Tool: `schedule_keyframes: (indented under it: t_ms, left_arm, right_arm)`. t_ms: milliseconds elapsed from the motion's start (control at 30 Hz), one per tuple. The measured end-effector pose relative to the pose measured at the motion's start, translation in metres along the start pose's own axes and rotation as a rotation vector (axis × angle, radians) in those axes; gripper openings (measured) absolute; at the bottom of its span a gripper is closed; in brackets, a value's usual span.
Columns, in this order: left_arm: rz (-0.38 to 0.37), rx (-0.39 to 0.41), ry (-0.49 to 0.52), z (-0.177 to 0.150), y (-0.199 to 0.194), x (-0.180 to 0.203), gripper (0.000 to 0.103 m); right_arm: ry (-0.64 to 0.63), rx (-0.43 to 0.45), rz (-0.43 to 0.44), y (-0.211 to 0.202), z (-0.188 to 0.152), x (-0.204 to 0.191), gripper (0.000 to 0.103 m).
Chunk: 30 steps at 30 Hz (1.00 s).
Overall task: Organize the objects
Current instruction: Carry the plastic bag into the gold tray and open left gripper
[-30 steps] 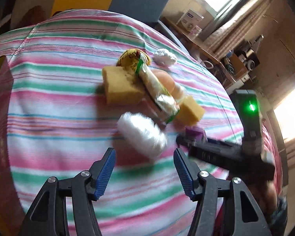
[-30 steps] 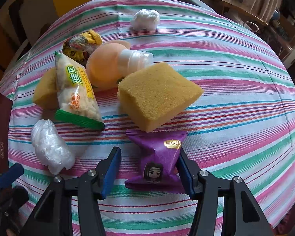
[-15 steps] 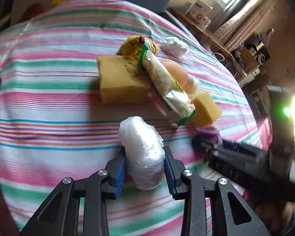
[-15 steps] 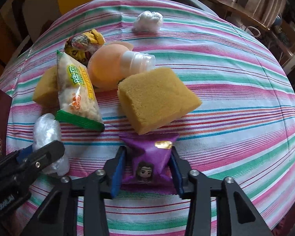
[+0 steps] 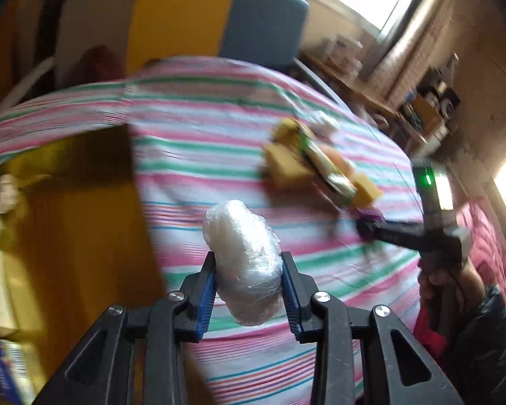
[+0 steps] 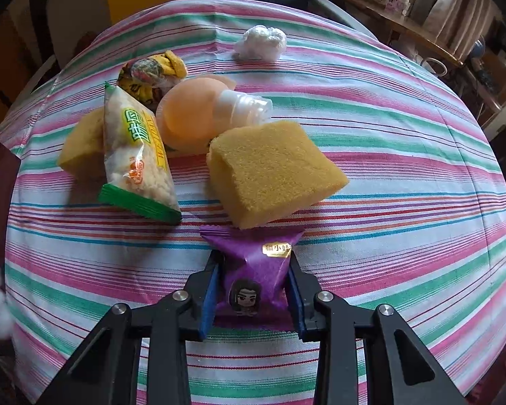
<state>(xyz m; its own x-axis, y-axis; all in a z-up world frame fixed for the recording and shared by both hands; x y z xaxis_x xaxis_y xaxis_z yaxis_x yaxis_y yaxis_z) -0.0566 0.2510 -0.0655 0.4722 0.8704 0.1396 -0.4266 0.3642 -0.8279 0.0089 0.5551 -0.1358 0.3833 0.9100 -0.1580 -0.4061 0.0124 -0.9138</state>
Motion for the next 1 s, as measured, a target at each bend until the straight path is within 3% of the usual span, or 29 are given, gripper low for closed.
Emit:
schedule_keyframes:
  t_ms: [133, 200, 367, 633, 767, 1000]
  left_arm:
    - [0.122, 0.020, -0.060, 0.014, -0.001, -0.059, 0.035]
    - [0.174, -0.009, -0.093, 0.020, 0.008, -0.093, 0.035]
    - [0.276, -0.084, -0.169, 0.031, 0.043, -0.157, 0.035]
    - [0.387, -0.084, -0.162, 0.053, 0.079, -0.194, 0.037]
    - [0.418, -0.095, -0.177, 0.061, 0.085, -0.200, 0.045]
    - [0.411, -0.032, -0.181, 0.047, 0.050, -0.196, 0.057]
  right_arm:
    - [-0.007, 0.004, -0.009, -0.013, -0.010, 0.006, 0.035]
    - [-0.013, 0.005, -0.015, -0.019, -0.018, 0.009, 0.035]
    - [-0.021, 0.006, -0.027, 0.009, 0.004, 0.005, 0.035]
    - [-0.031, 0.008, -0.029, 0.010, 0.005, 0.004, 0.035]
    - [-0.032, 0.011, -0.026, 0.009, 0.004, 0.004, 0.035]
    - [-0.023, 0.014, -0.019, 0.007, 0.005, 0.003, 0.036]
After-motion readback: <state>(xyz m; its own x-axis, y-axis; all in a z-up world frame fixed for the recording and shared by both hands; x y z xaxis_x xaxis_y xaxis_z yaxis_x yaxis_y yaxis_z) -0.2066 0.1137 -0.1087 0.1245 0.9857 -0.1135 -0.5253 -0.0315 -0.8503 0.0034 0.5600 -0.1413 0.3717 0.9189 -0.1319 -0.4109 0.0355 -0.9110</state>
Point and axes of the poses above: each gripper's, at about its wrist camera, not at the fingertips, and y roughly the way its jaws point, x to its right, z to its top, the point moved 4 cm from there along y, roughly the way its jaws point, and after that the axes turned 11 degrees about z, right-handed, at the moved point
